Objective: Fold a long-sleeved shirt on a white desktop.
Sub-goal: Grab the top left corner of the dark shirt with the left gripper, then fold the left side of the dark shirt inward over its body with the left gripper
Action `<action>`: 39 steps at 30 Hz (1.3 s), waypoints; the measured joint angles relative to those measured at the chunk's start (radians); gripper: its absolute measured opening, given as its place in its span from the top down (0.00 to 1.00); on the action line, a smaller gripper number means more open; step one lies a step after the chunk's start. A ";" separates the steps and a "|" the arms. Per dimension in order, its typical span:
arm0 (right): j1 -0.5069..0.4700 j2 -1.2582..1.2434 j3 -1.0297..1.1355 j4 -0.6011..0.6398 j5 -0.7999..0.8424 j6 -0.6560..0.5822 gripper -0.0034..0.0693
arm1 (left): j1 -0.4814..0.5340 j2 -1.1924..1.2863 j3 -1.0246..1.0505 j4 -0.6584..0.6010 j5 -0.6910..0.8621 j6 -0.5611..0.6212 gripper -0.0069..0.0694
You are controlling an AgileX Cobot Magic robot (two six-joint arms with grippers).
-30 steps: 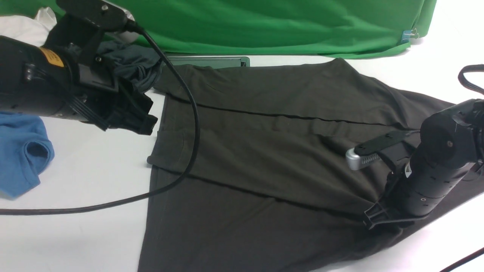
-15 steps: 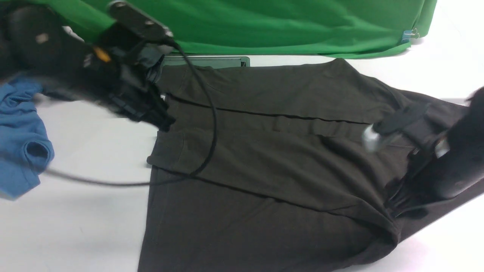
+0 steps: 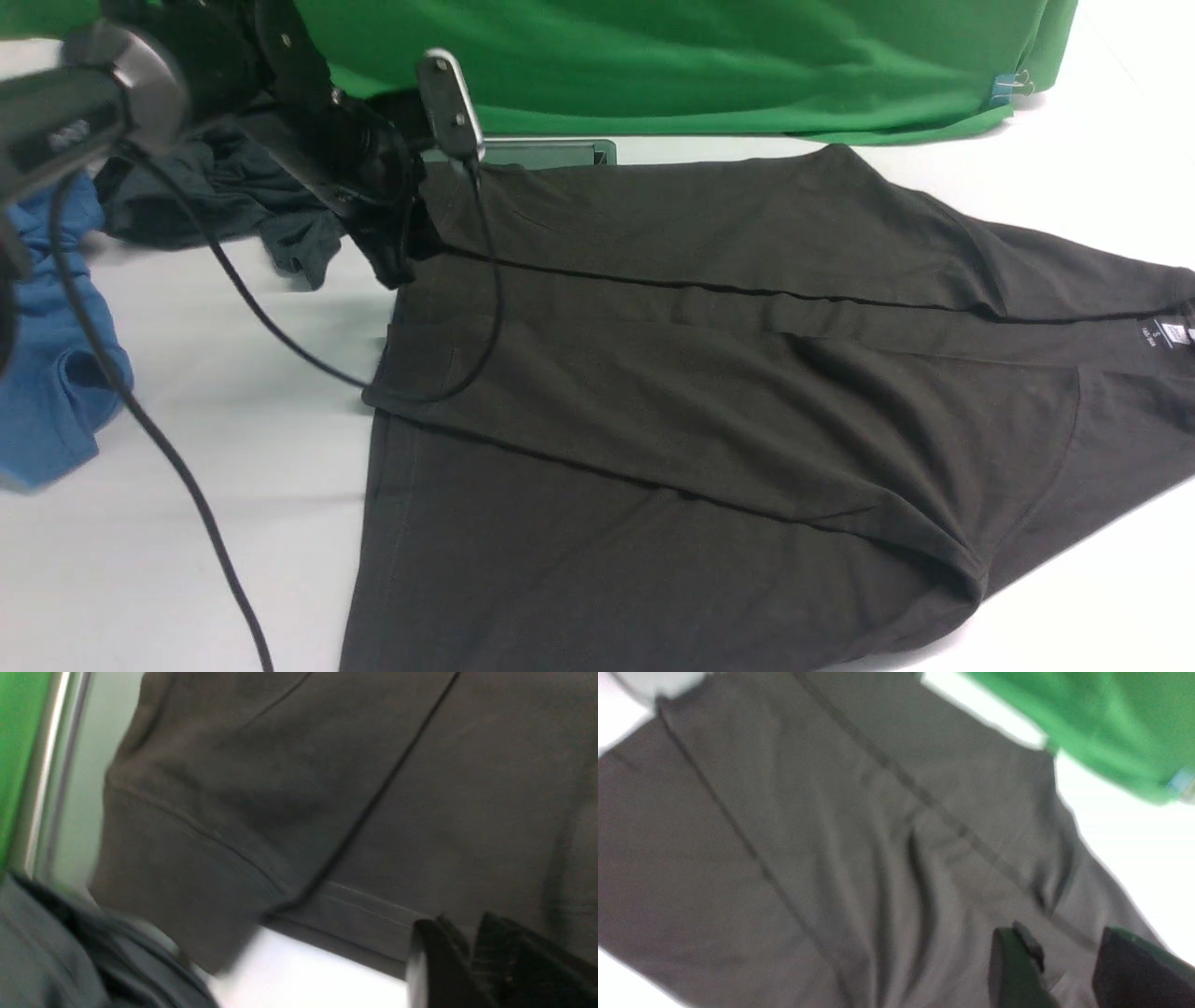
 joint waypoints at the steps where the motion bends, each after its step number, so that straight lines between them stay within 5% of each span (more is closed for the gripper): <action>1: 0.000 -0.013 0.000 0.000 -0.006 -0.008 0.62 | 0.000 0.016 -0.001 0.000 -0.026 0.065 0.60; 7: 0.000 -0.020 0.000 -0.002 -0.007 -0.013 0.62 | -0.002 0.083 -0.001 0.037 -0.212 0.211 0.37; 11: 0.000 -0.020 0.000 -0.002 -0.007 -0.013 0.62 | -0.002 0.107 -0.001 0.085 -0.289 0.225 0.35; 27: 0.000 -0.020 0.000 -0.002 -0.009 -0.001 0.62 | -0.002 0.134 -0.002 0.060 -0.403 0.229 0.74; 39: 0.000 -0.020 0.000 -0.002 -0.009 0.045 0.63 | -0.008 0.121 -0.002 0.069 -0.327 0.155 0.86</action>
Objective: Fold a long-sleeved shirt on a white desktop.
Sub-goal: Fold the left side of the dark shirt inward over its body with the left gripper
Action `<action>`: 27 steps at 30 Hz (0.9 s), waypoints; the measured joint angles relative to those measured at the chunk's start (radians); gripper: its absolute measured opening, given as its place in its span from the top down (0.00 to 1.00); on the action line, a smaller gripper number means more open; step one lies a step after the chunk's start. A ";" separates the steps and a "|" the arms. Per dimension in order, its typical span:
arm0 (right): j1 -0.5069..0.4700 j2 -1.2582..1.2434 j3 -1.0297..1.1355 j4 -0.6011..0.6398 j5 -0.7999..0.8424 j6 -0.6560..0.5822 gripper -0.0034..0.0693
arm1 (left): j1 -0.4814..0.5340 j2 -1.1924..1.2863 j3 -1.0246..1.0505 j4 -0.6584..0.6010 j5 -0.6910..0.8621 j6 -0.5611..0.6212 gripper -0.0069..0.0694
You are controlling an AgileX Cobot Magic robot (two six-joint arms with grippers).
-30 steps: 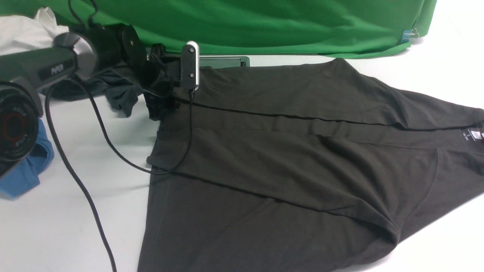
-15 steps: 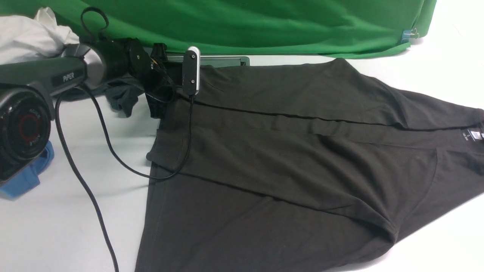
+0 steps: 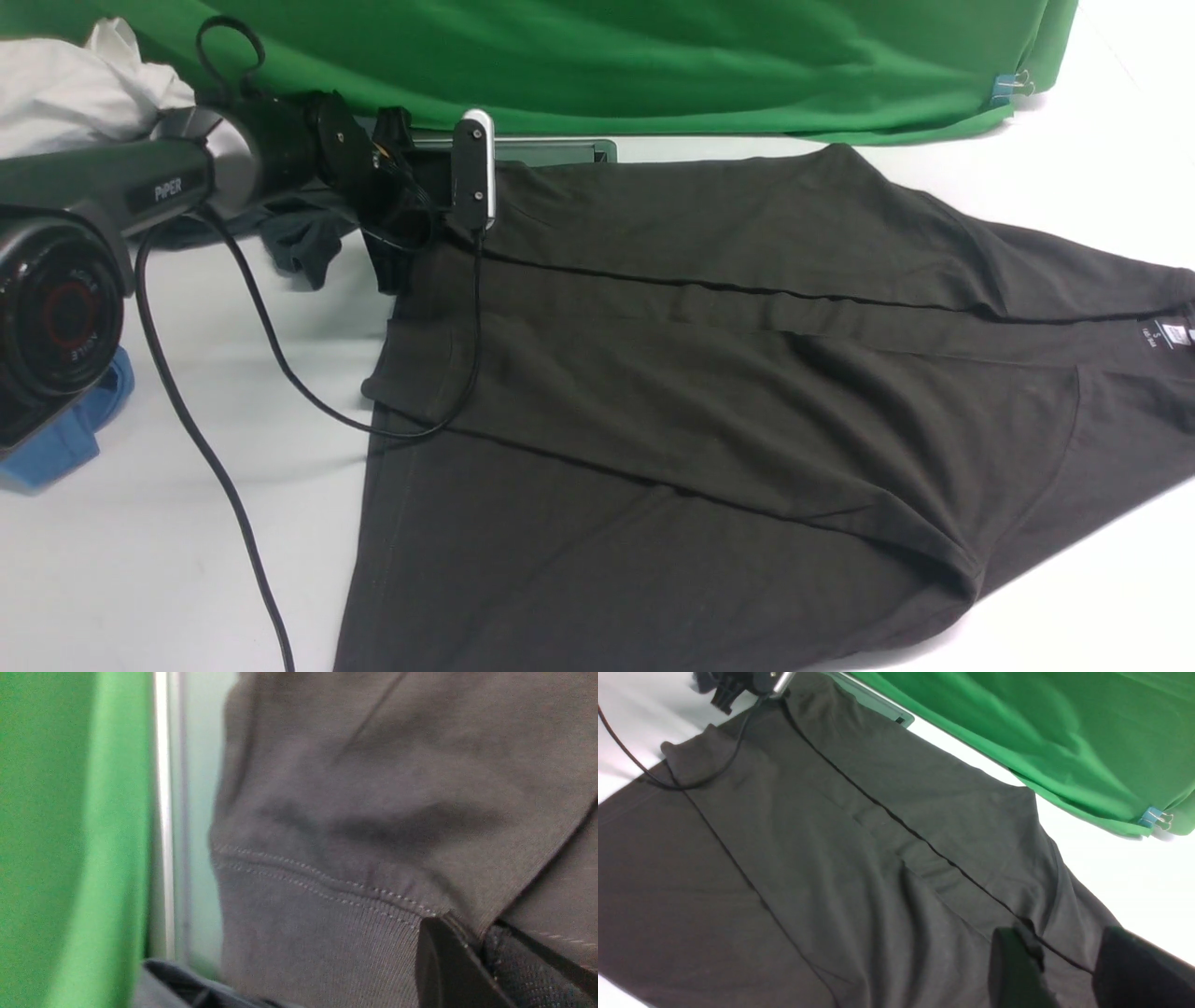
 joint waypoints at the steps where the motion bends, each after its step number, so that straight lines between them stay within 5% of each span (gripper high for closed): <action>1: 0.000 0.000 0.000 0.000 0.000 0.010 0.64 | -0.003 -0.014 0.000 0.015 0.019 -0.040 0.86; 12: 0.000 0.303 0.000 0.000 -0.048 -0.016 0.69 | -0.057 -0.202 0.000 0.155 0.239 -0.333 0.86; 17: 0.000 0.535 0.000 0.000 -0.219 -0.154 0.54 | -0.070 -0.257 0.000 0.161 0.332 -0.376 0.86; 20: 0.000 0.688 0.000 0.000 -0.417 -0.259 0.37 | -0.081 -0.289 0.000 0.161 0.361 -0.413 0.86; 27: 0.006 0.905 0.000 0.001 -0.720 -0.388 0.20 | -0.092 -0.341 0.000 0.161 0.373 -0.457 0.86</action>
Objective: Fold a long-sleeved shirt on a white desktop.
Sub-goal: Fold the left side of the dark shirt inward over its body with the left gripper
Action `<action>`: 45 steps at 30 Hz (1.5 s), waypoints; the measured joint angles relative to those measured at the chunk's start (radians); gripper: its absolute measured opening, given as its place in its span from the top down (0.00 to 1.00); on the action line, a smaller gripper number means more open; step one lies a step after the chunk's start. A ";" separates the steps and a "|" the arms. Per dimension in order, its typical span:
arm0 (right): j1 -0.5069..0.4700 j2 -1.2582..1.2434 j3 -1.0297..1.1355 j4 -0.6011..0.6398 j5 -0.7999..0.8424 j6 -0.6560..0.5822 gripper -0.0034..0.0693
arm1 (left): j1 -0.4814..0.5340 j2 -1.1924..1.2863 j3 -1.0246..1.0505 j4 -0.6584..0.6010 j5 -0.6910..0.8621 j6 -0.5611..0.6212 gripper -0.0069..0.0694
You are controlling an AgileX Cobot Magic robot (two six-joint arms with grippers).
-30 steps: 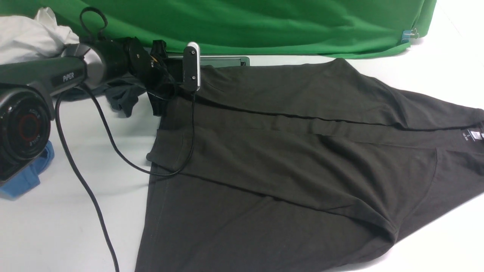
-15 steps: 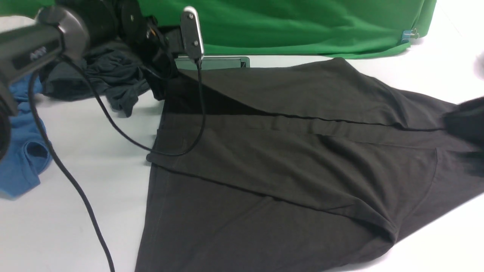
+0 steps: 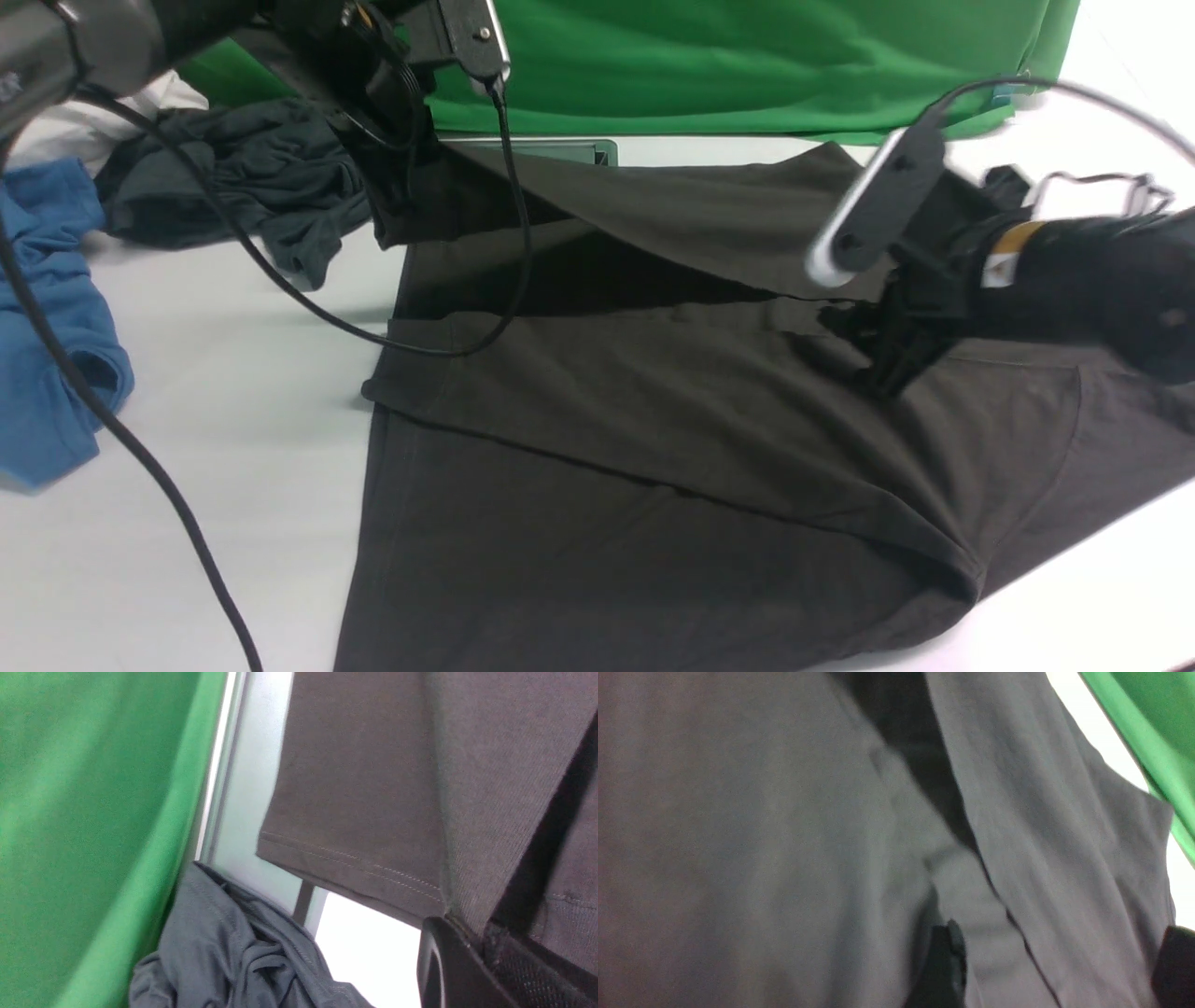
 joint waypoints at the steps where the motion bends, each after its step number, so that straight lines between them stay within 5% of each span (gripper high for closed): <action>1: 0.005 0.031 0.000 0.002 -0.040 -0.006 0.19 | 0.000 -0.003 0.000 0.000 0.000 -0.001 0.86; 9: 0.056 0.196 -0.036 0.001 -0.242 -0.014 0.19 | -0.003 -0.008 0.000 0.000 0.001 -0.026 0.86; 20: 0.042 0.427 -0.248 0.000 -0.221 -0.037 0.20 | -0.004 -0.019 0.000 0.000 0.015 -0.060 0.86; 32: -0.001 0.457 -0.274 0.000 -0.203 -0.119 0.86 | -0.006 -0.019 0.000 0.006 0.092 -0.076 0.86; 45: -0.024 0.325 -0.274 0.000 0.005 -0.220 0.93 | -0.040 -0.163 0.205 0.075 0.102 -0.072 0.86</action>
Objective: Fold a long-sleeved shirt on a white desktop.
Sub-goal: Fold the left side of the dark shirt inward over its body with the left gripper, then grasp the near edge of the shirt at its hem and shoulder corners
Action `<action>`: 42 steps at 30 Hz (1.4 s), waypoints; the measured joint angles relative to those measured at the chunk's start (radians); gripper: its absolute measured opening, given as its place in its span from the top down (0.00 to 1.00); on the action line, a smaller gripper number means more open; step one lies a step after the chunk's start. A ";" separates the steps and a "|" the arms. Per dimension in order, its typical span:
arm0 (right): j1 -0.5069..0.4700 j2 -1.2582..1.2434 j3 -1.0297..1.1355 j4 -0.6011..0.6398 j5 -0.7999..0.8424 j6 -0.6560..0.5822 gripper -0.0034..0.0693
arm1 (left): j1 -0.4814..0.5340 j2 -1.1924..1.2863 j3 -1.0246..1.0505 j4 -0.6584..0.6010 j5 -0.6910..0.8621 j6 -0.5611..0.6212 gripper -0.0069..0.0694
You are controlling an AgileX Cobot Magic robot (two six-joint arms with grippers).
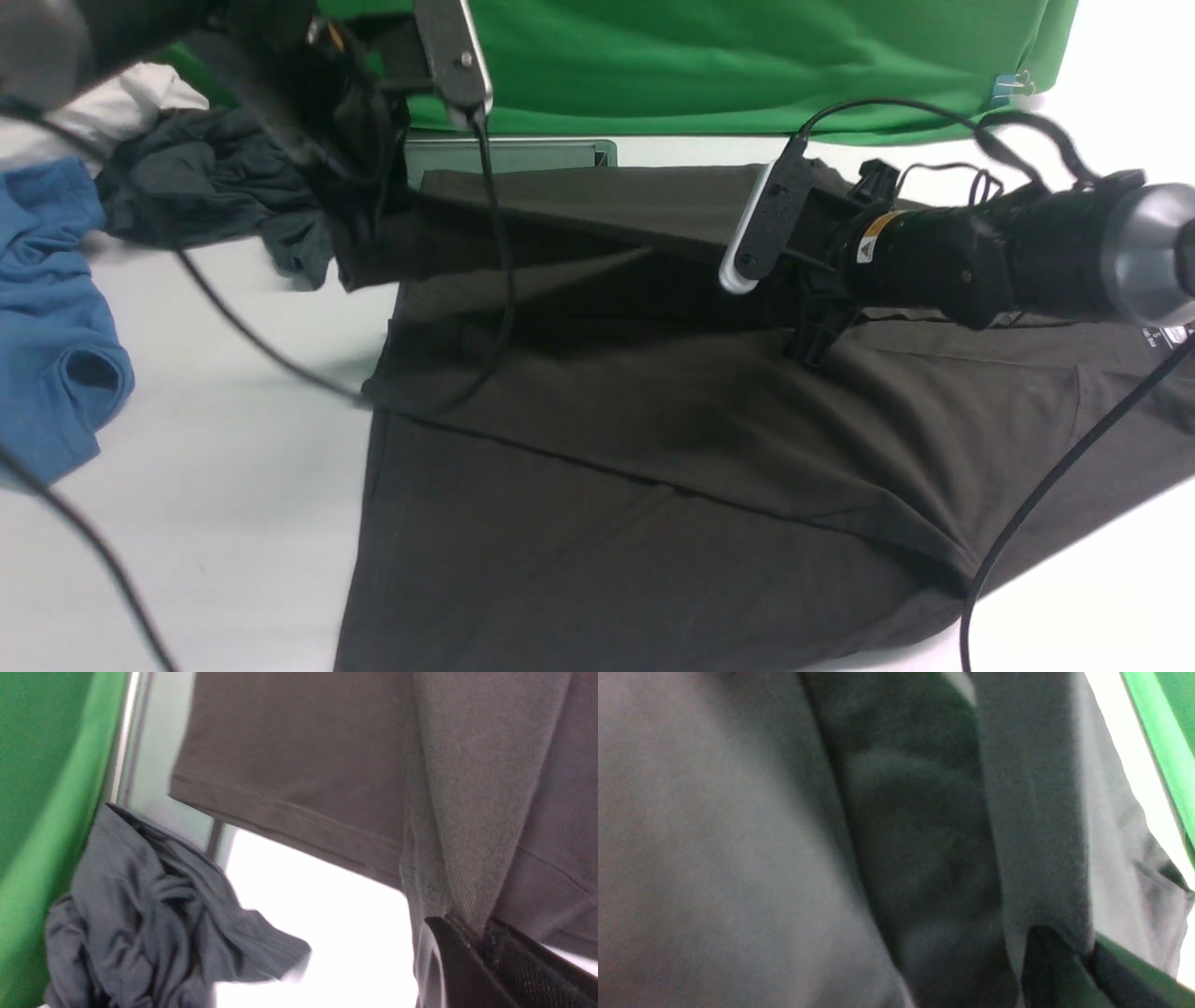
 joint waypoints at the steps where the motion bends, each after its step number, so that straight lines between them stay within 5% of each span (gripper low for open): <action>1: 0.000 -0.005 0.000 0.000 0.020 -0.007 0.93 | -0.007 -0.016 0.039 0.013 -0.016 0.000 0.86; 19: 0.000 -0.019 0.000 0.002 0.362 -0.052 0.93 | -0.154 -0.067 0.385 0.069 -0.133 -0.057 0.86; 23: 0.000 -0.028 0.000 0.002 0.396 -0.052 0.86 | -0.157 -0.067 0.386 0.016 -0.111 -0.087 0.84; 25: 0.000 -0.042 0.000 0.002 0.403 -0.051 0.75 | -0.157 -0.067 0.386 -0.004 -0.090 -0.090 0.82; 27: 0.000 -0.082 0.000 0.002 0.416 -0.045 0.53 | -0.157 -0.067 0.386 -0.029 -0.073 -0.091 0.71; 30: 0.000 -0.113 0.000 0.002 0.439 -0.043 0.38 | -0.157 -0.067 0.386 -0.041 -0.060 -0.097 0.60; 33: 0.000 -0.203 0.000 0.001 0.486 0.013 0.21 | -0.157 -0.071 0.386 -0.062 -0.005 -0.129 0.33; 37: 0.000 -0.300 0.000 -0.002 0.549 0.135 0.24 | -0.157 -0.101 0.388 -0.092 0.043 -0.159 0.14; 42: 0.000 -0.453 0.010 -0.002 0.745 0.377 0.44 | -0.217 -0.202 0.482 -0.169 0.094 -0.182 0.22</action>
